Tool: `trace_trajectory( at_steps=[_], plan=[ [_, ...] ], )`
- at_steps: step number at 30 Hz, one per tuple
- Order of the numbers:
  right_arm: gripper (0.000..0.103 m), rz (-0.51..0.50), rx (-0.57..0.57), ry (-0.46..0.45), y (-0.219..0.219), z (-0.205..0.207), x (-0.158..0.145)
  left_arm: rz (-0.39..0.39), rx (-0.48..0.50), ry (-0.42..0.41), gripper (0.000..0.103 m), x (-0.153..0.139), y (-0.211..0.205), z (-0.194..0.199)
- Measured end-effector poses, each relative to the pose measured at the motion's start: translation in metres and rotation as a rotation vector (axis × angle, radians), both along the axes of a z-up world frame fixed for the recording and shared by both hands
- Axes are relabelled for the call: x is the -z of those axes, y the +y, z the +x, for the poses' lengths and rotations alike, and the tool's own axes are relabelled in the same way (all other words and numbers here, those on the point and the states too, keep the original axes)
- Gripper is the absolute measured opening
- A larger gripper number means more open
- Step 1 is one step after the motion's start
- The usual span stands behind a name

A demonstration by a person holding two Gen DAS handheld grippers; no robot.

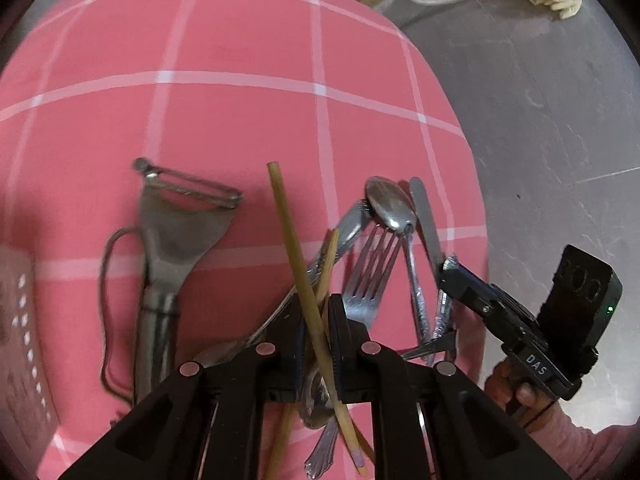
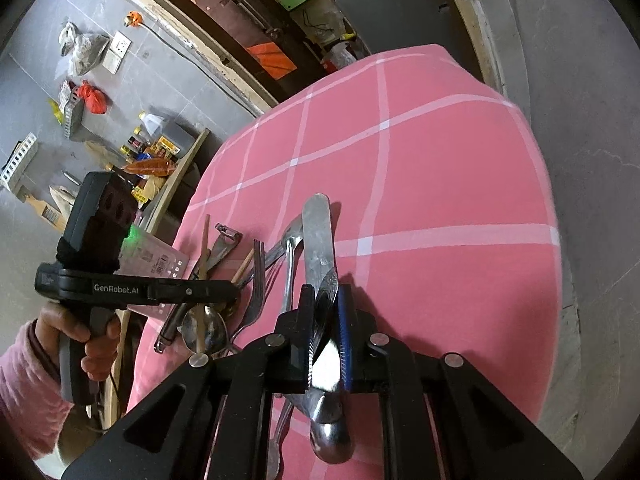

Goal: Organize utensils
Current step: 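Close the left tool on the wooden chopsticks while the right tool grasps a steel spoon, then lift the chopsticks with the left tool while the right tool carries the spoon toward the caddy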

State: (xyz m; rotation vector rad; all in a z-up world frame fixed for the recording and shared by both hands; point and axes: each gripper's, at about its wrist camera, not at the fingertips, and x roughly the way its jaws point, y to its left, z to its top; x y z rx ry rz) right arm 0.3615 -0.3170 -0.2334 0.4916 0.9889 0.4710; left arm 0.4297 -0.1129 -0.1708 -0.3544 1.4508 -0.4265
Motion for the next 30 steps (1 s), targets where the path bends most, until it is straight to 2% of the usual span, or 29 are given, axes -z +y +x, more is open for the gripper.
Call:
trace_trajectory(
  at_steps=[3, 6, 9, 16, 21, 30],
  plan=[
    [0.01, 0.002, 0.013, 0.004, 0.001, 0.001, -0.001, -0.026, 0.013, 0.027, 0.011, 0.005, -0.005, 0.006],
    [0.007, -0.019, 0.038, -0.017, 0.002, -0.008, -0.01, 0.01, 0.015, -0.013, 0.009, 0.002, -0.01, 0.002],
    [0.006, -0.005, 0.065, -0.054, -0.001, -0.022, -0.025, -0.005, 0.009, -0.05, 0.008, -0.008, -0.005, -0.009],
    [0.004, -0.023, 0.099, -0.147, 0.003, -0.054, -0.062, -0.047, -0.02, -0.175, 0.007, -0.047, 0.017, -0.042],
    [0.002, -0.05, 0.098, -0.194, 0.012, -0.066, -0.081, 0.0, 0.008, -0.323, 0.007, -0.077, 0.022, -0.069],
    [0.001, -0.099, 0.106, -0.26, 0.026, -0.092, -0.11, 0.047, -0.018, -0.427, 0.006, -0.107, 0.044, -0.099]
  ],
)
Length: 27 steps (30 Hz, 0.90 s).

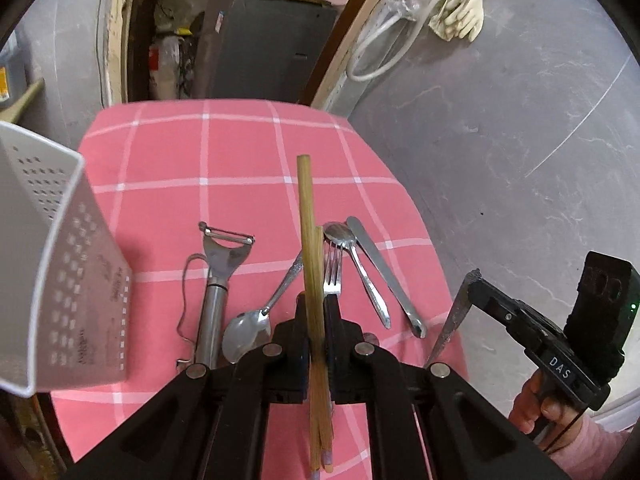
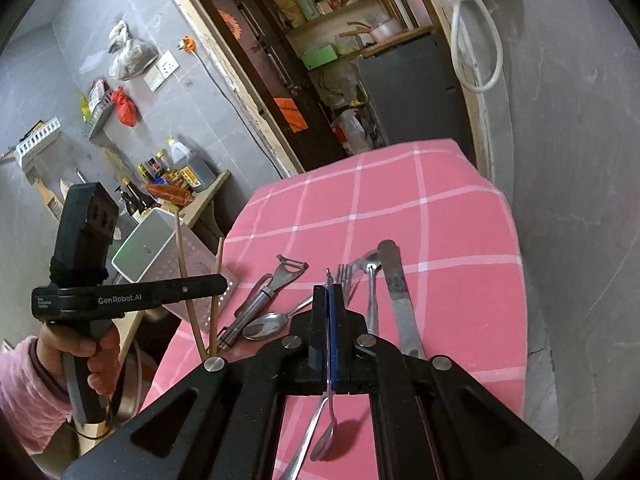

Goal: Organize utensils
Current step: 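Lift the chopsticks with the left tool while the right tool carries the spoon toward the caddy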

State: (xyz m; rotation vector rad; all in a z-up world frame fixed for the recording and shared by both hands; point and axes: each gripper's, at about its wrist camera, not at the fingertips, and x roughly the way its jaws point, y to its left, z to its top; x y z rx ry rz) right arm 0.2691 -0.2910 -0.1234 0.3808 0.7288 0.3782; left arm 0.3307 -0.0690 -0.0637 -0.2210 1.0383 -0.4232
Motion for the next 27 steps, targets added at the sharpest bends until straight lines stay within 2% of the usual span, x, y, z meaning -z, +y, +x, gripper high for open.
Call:
trace_trajectory(
  at_steps=[10, 17, 19, 27],
  plan=[
    [0.001, 0.002, -0.007, -0.086, 0.007, -0.012, -0.038, -0.029, -0.034, -0.067, 0.006, -0.04, 0.018, -0.011],
    [0.001, 0.003, -0.026, -0.116, 0.024, -0.007, -0.057, -0.064, -0.084, -0.065, 0.006, -0.064, 0.039, -0.012],
    [0.001, 0.006, -0.033, -0.141, 0.03, -0.004, -0.067, -0.079, -0.096, -0.084, 0.006, -0.076, 0.048, -0.012],
    [0.001, 0.01, -0.062, -0.266, 0.061, 0.013, -0.119, -0.053, -0.145, -0.212, 0.006, -0.129, 0.078, -0.015]
  ],
)
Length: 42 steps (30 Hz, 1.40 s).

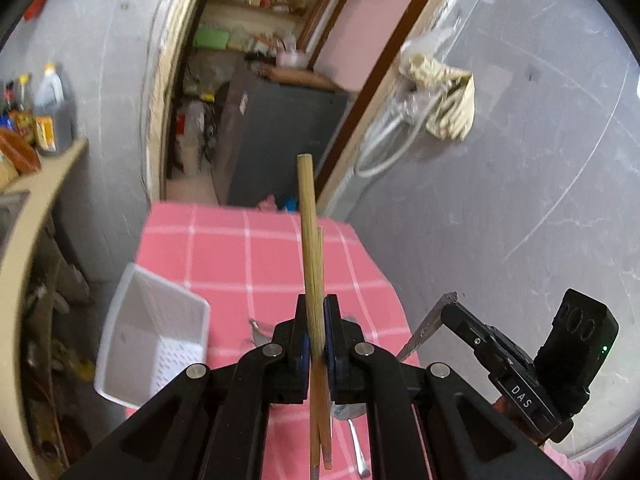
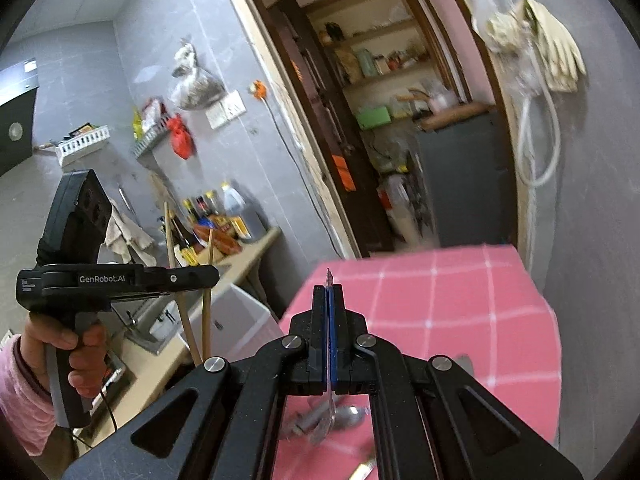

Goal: Organize utensils
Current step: 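Lift the chopsticks with the left tool while the right tool carries the spoon toward the caddy, then open both tools over the white caddy to drop chopsticks and spoon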

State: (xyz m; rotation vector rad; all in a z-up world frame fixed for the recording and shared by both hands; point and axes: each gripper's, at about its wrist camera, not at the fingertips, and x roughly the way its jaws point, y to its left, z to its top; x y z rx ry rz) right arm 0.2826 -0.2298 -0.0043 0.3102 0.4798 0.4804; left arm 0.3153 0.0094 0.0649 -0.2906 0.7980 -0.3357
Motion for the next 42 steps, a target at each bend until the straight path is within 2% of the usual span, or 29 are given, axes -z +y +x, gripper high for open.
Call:
trace_trajectory(
  at_steps=[6, 10, 15, 22, 25, 31, 36, 42],
  plan=[
    [0.001, 0.01, -0.017, -0.087, 0.031, 0.014, -0.037, 0.043, -0.054, -0.109, 0.006, -0.044, 0.028, 0.003],
    [0.001, 0.022, -0.042, -0.138, 0.057, 0.024, -0.056, 0.08, -0.095, -0.151, 0.006, -0.057, 0.049, 0.007],
    [0.001, 0.047, -0.072, -0.171, 0.09, 0.043, -0.064, 0.079, -0.147, -0.205, 0.006, -0.05, 0.076, 0.01],
    [0.001, 0.009, -0.1, -0.172, 0.131, 0.065, -0.057, 0.011, -0.205, -0.324, 0.006, -0.034, 0.099, 0.014],
    [0.001, -0.014, -0.101, -0.168, 0.141, 0.07, -0.053, 0.045, -0.209, -0.356, 0.006, -0.032, 0.101, 0.018],
    [0.001, -0.05, -0.113, -0.131, 0.158, 0.081, -0.034, 0.122, -0.21, -0.368, 0.007, -0.007, 0.103, 0.019],
    [0.001, -0.063, -0.148, -0.054, 0.167, 0.086, -0.003, 0.098, -0.21, -0.316, 0.007, 0.023, 0.109, 0.016],
    [0.004, -0.053, -0.176, 0.039, 0.169, 0.091, 0.027, 0.039, -0.156, -0.238, 0.007, 0.045, 0.112, 0.011]
  ],
)
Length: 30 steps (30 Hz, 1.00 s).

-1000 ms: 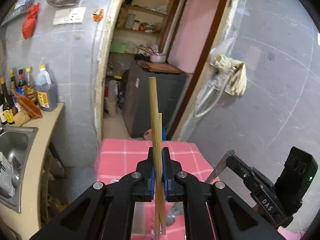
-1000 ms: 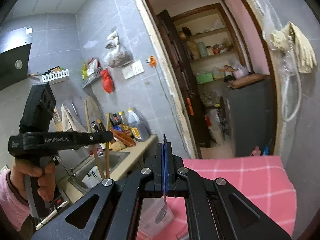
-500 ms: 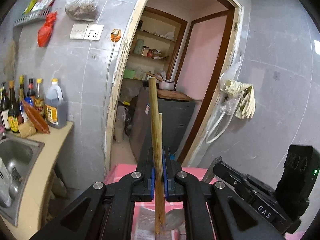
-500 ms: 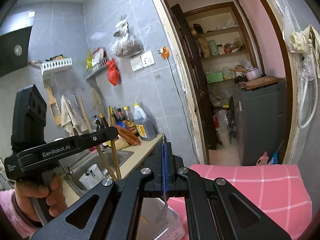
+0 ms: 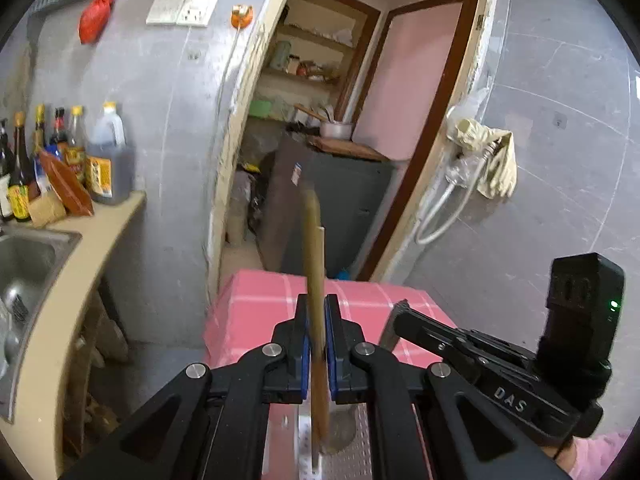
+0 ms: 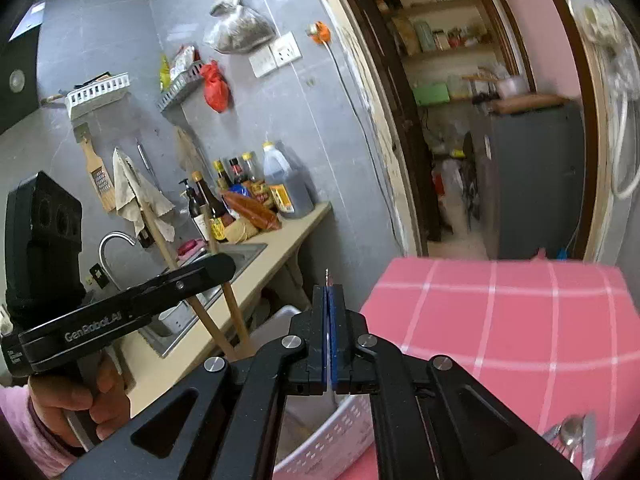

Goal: Organize utensils
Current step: 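Open both tools over the white caddy to drop chopsticks and spoon, then move both tools back down to the remaining utensils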

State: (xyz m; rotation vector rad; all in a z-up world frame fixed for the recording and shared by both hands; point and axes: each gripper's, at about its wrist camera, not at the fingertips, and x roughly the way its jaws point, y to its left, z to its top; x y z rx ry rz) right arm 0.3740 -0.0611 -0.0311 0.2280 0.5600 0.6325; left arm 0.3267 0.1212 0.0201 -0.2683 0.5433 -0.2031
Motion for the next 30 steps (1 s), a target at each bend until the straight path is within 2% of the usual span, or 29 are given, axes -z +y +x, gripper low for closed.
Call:
trace_trajectory(
  at_steps=[4, 7, 9, 10, 14, 15, 16, 17, 19, 21, 26, 30],
  plan=[
    [0.005, -0.001, -0.003, 0.029, -0.003, -0.002, 0.012, -0.009, 0.019, 0.025, 0.008, 0.005, 0.004, -0.003],
    [0.006, 0.006, -0.011, 0.052, -0.008, -0.004, 0.019, -0.032, 0.03, 0.042, 0.015, 0.007, 0.006, -0.004],
    [0.009, 0.003, -0.01, 0.053, -0.01, -0.007, 0.02, -0.041, 0.026, 0.042, 0.032, 0.007, 0.005, -0.007],
    [0.014, 0.007, -0.011, 0.054, -0.01, -0.006, 0.019, -0.044, 0.024, 0.039, 0.04, 0.007, 0.005, -0.008],
    [0.03, 0.017, 0.035, 0.028, -0.026, -0.018, 0.015, -0.052, 0.008, 0.023, 0.048, 0.005, 0.004, -0.016],
    [0.038, 0.015, 0.048, 0.02, -0.03, -0.021, 0.012, -0.045, 0.0, 0.02, 0.054, 0.004, 0.002, -0.017],
    [0.049, 0.007, 0.076, 0.005, -0.036, -0.026, 0.01, -0.031, -0.014, 0.014, 0.062, 0.003, 0.0, -0.02],
    [0.055, 0.002, 0.098, -0.007, -0.042, -0.029, 0.007, -0.007, -0.036, -0.001, 0.066, 0.001, -0.003, -0.024],
    [0.074, -0.017, 0.153, -0.045, -0.055, -0.04, -0.001, 0.038, -0.081, -0.049, 0.092, -0.005, -0.012, -0.034],
    [0.081, -0.05, 0.203, -0.078, -0.067, -0.05, -0.008, 0.083, -0.131, -0.101, 0.102, -0.008, -0.022, -0.045],
    [0.1, -0.098, 0.316, -0.142, -0.102, -0.078, -0.024, 0.163, -0.163, -0.144, 0.103, -0.01, -0.05, -0.062],
    [0.102, -0.152, 0.401, -0.18, -0.13, -0.101, -0.031, 0.2, -0.17, -0.183, 0.103, -0.012, -0.076, -0.078]
  ],
)
